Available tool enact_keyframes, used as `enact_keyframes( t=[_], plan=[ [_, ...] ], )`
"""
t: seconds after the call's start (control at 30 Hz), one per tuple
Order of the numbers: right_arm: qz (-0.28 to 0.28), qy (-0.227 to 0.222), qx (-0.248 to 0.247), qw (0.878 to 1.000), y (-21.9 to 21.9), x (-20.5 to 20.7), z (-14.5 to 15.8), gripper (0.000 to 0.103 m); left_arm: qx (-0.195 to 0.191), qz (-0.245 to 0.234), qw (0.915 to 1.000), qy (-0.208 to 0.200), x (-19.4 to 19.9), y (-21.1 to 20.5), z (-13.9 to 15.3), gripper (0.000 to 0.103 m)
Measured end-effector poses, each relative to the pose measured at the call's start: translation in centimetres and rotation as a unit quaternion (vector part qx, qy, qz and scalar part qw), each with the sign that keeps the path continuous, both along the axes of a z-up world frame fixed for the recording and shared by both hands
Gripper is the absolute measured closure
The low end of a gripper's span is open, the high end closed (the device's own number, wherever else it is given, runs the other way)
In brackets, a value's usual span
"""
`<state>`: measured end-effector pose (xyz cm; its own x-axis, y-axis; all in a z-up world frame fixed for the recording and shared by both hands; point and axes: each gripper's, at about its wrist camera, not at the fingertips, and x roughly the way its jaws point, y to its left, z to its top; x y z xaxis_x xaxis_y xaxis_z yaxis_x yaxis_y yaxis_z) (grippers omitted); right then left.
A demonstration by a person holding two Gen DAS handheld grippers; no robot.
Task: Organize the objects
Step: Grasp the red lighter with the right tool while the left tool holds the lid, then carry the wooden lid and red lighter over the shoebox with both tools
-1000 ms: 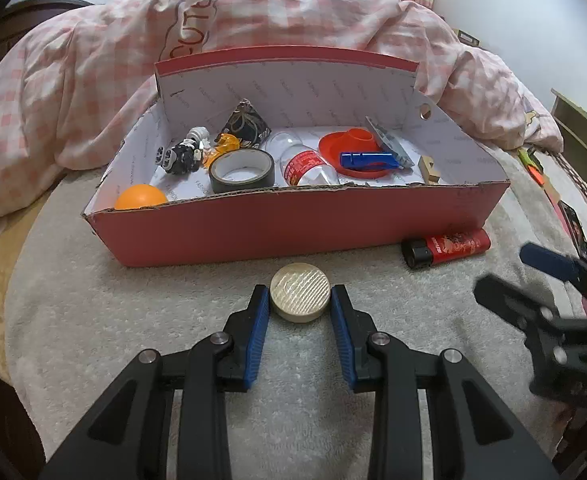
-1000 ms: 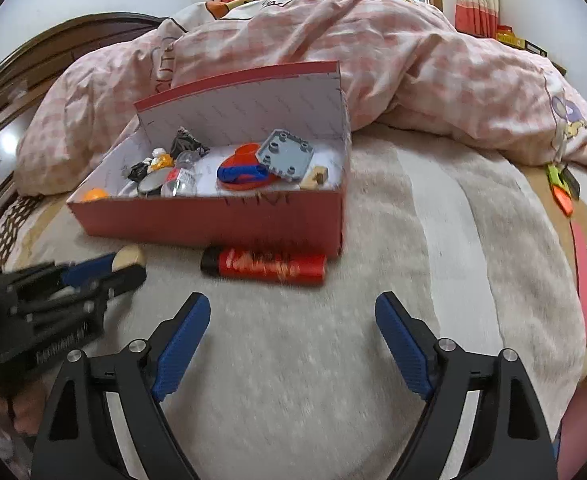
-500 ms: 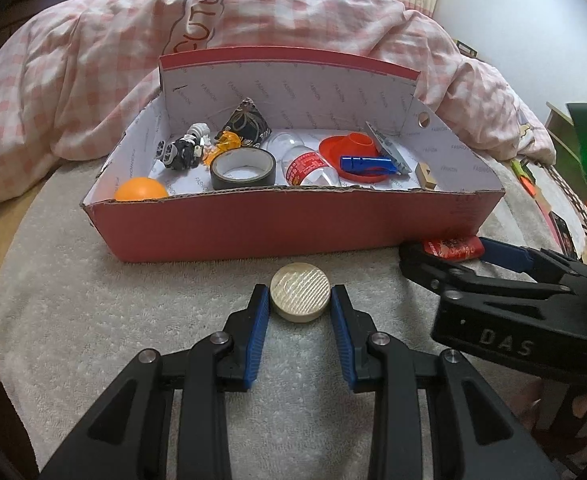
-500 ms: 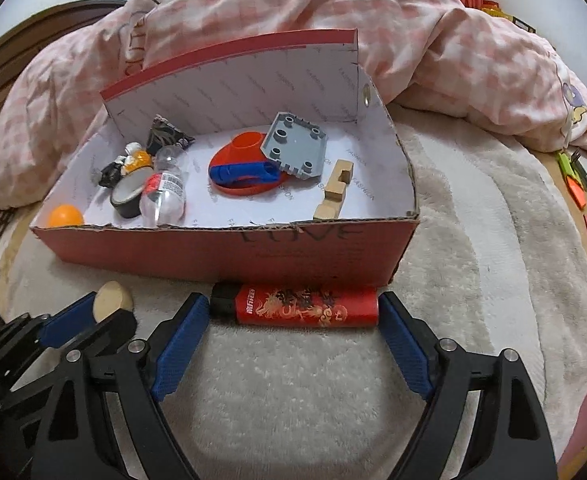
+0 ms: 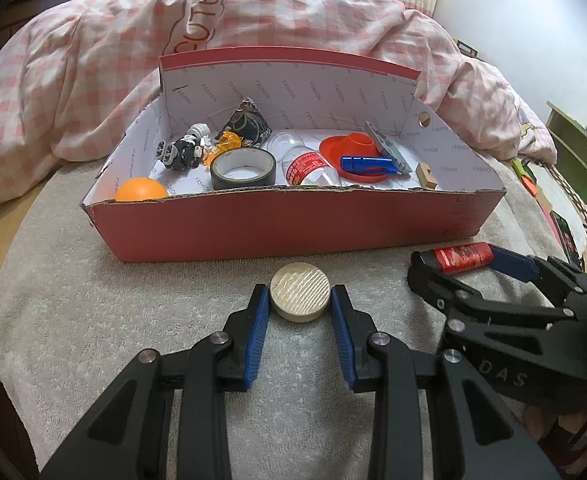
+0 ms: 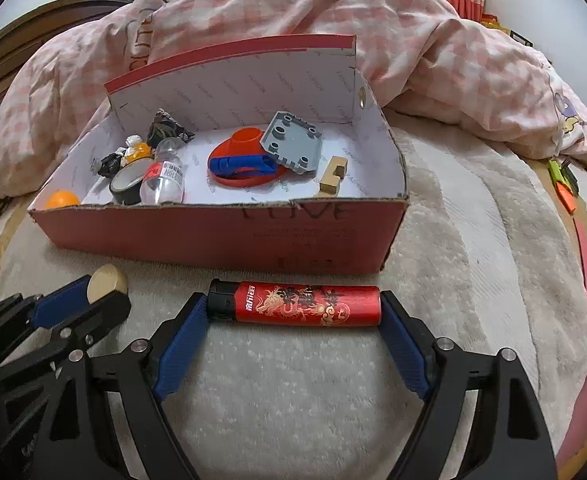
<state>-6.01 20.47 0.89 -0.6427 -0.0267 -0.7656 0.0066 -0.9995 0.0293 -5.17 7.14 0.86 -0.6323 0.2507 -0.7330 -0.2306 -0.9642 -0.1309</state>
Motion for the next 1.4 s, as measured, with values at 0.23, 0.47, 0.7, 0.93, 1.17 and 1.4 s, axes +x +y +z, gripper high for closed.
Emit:
enact_keyframes(
  t=[0.23, 0.47, 0.7, 0.93, 1.17, 1.4],
  plan=[
    [0.006, 0.01, -0.022, 1.0, 0.8, 1.7, 0.2, 0.018, 0.001, 0.0, 1.0, 0.0, -0.1, -0.1, -0.1, 0.072],
    [0.017, 0.016, -0.039, 0.999, 1.3, 2.9, 0.5, 0.018, 0.006, 0.002, 1.0, 0.0, 0.0, -0.4, 0.1, 0.073],
    [0.038, 0.029, -0.044, 0.998, 1.1, 4.3, 1.1, 0.018, 0.008, 0.0, 0.9999, 0.013, 0.6, -0.5, 1.3, 0.073],
    [0.061, 0.06, -0.044, 0.995, 0.5, 5.4, 3.0, 0.018, 0.013, 0.0, 0.9993, 0.036, 1.3, -1.1, 3.4, 0.073],
    [0.084, 0.09, -0.044, 0.991, -0.5, 5.8, 4.7, 0.018, 0.016, 0.014, 0.9985, 0.051, 0.9, -2.1, 4.8, 0.073],
    [0.097, 0.108, -0.036, 0.989, -1.2, 5.3, 5.7, 0.018, 0.015, 0.014, 0.9978, 0.063, 0.1, -2.5, 5.9, 0.073]
  ],
)
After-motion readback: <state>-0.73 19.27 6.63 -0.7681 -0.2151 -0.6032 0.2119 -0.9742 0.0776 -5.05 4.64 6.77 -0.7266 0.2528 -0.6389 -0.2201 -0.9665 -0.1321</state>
